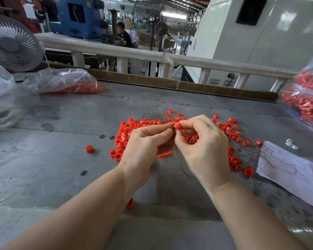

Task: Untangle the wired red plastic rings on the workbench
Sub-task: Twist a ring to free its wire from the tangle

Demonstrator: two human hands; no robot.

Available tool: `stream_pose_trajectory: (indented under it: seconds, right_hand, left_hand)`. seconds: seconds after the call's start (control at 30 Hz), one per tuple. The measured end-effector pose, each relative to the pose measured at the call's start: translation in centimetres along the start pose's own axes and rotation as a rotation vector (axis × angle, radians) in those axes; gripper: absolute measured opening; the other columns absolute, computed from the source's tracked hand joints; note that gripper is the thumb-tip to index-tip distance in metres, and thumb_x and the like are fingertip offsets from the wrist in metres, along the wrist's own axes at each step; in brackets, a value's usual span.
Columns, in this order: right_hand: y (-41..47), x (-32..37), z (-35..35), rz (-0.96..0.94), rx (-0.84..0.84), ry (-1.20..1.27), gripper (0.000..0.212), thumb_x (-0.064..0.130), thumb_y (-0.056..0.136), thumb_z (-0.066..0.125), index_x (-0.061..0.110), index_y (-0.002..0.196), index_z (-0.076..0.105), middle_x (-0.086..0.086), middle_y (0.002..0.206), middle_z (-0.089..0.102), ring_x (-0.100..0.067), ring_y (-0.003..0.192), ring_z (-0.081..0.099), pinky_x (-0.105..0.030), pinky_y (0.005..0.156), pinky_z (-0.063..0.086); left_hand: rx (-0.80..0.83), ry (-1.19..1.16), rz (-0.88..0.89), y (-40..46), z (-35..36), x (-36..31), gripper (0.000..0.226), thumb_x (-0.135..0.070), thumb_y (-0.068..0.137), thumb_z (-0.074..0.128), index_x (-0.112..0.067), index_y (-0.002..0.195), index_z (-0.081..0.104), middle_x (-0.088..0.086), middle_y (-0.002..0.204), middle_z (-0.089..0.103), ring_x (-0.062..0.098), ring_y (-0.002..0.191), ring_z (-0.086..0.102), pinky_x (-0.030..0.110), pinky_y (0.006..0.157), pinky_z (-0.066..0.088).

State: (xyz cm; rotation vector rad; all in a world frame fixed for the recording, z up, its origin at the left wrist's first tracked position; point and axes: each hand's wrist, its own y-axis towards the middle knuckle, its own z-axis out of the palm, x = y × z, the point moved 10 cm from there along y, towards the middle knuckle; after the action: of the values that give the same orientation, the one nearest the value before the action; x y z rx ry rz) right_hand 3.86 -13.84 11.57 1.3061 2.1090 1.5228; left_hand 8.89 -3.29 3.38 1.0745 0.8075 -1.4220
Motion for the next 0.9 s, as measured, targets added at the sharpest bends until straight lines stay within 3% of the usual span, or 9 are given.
stream_pose_trajectory:
  seconds: [0.23, 0.5, 0.6, 0.67, 0.77, 0.9]
  right_hand:
    - [0.1, -0.5, 0.3, 0.008, 0.04, 0.012, 0.006, 0.005, 0.073, 0.065, 0.0, 0.075, 0.066, -0.008, 0.071, 0.062, -0.023, 0.065, 0.058, -0.039, 0.061, 0.052]
    - [0.2, -0.2, 0.5, -0.039, 0.087, 0.008, 0.006, 0.003, 0.071, 0.065, -0.002, 0.072, 0.062, -0.011, 0.071, 0.06, -0.028, 0.067, 0.058, -0.043, 0.062, 0.05]
    - [0.1, 0.5, 0.5, -0.095, 0.067, -0.009, 0.006, 0.001, 0.072, 0.067, -0.003, 0.073, 0.062, -0.013, 0.072, 0.06, -0.03, 0.069, 0.058, -0.042, 0.064, 0.049]
    - [0.0, 1.1, 0.6, -0.144, 0.062, -0.012, 0.007, -0.001, 0.074, 0.068, -0.002, 0.072, 0.061, -0.013, 0.073, 0.061, -0.03, 0.07, 0.058, -0.041, 0.066, 0.049]
    - [-0.1, 1.3, 0.7, -0.161, 0.059, 0.038, 0.007, -0.002, 0.073, 0.071, -0.002, 0.072, 0.063, -0.012, 0.076, 0.063, -0.029, 0.073, 0.06, -0.04, 0.068, 0.05]
    - [-0.1, 0.7, 0.6, -0.127, 0.05, 0.105, 0.006, -0.005, 0.074, 0.074, -0.001, 0.073, 0.068, -0.01, 0.077, 0.066, -0.027, 0.074, 0.062, -0.039, 0.069, 0.051]
  left_hand:
    - [-0.012, 0.024, -0.03, -0.2, 0.3, 0.1, 0.026, 0.0, 0.088, 0.054, -0.014, 0.085, 0.076, 0.01, 0.086, 0.074, 0.021, 0.082, 0.071, 0.038, 0.087, 0.051]
    - [0.002, 0.033, -0.01, -0.2, 0.3, 0.1, 0.021, -0.002, 0.086, 0.058, -0.013, 0.085, 0.076, 0.011, 0.084, 0.074, 0.021, 0.08, 0.071, 0.034, 0.083, 0.054]
    - [-0.001, -0.006, 0.0, -0.1, 0.2, -0.1, 0.012, -0.022, 0.074, 0.069, -0.013, 0.077, 0.077, 0.008, 0.076, 0.073, 0.018, 0.074, 0.069, 0.028, 0.073, 0.057]
    - [-0.01, -0.024, 0.006, 0.0, -0.2, -0.1, 0.023, -0.032, 0.06, 0.073, -0.012, 0.071, 0.076, 0.007, 0.071, 0.07, 0.015, 0.068, 0.067, 0.025, 0.066, 0.057]
    - [-0.024, -0.051, -0.011, 0.3, -0.7, 0.2, 0.03, -0.034, 0.048, 0.076, -0.013, 0.069, 0.075, 0.005, 0.065, 0.068, 0.013, 0.063, 0.065, 0.024, 0.064, 0.057]
    - [0.003, -0.053, -0.014, 0.6, -0.6, 0.3, 0.028, -0.031, 0.049, 0.076, -0.014, 0.071, 0.075, 0.005, 0.067, 0.069, 0.012, 0.062, 0.065, 0.022, 0.065, 0.056]
